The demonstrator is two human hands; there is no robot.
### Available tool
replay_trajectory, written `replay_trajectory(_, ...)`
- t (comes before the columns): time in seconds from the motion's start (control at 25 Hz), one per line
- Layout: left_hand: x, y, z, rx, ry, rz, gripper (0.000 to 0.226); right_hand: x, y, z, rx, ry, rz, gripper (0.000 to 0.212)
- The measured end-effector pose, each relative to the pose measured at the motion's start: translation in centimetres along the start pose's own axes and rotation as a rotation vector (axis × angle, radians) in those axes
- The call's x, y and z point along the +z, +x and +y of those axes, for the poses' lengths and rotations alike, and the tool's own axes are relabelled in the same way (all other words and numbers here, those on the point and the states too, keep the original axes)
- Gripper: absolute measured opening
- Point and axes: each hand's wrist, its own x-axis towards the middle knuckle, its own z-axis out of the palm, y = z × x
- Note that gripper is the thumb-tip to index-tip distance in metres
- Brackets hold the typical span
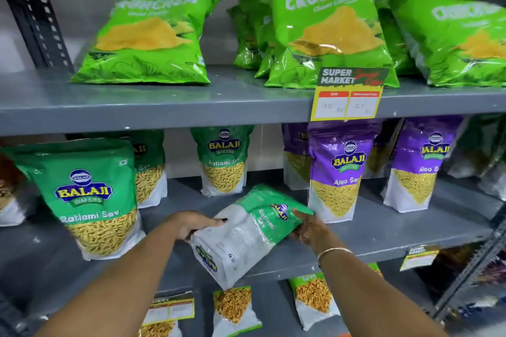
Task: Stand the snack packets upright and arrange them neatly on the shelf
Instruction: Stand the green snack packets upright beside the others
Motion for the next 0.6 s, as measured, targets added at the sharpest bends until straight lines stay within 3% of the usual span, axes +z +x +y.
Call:
replay_trajectory(0.08,-0.5,-0.7,-0.3,0.034,-0.027,-0.035,0.041,1.2,-0.8,-1.2,-0.100,0.062,-0.012,0.018)
replay_trajectory(0.28,-1.7,-3.5,0.1,0.115,-0.041,0.009,0.026,5.5,-2.8,-6.1,-0.199,-0.113,-0.097,0.021)
replay_trajectory(0.48,-1.3,-4.3,1.2,0.288,-0.044,0.174,0.028,9.6,-4.6,-10.2,-0.362,-0.245,-0.258,0.018)
replay_trajectory(0.6,0.1,-2.4,0.9,0.379,-0.143,0.340,0.055,12.3,-4.9,-11.0,-0.462,-0.373,-0.247,0.023)
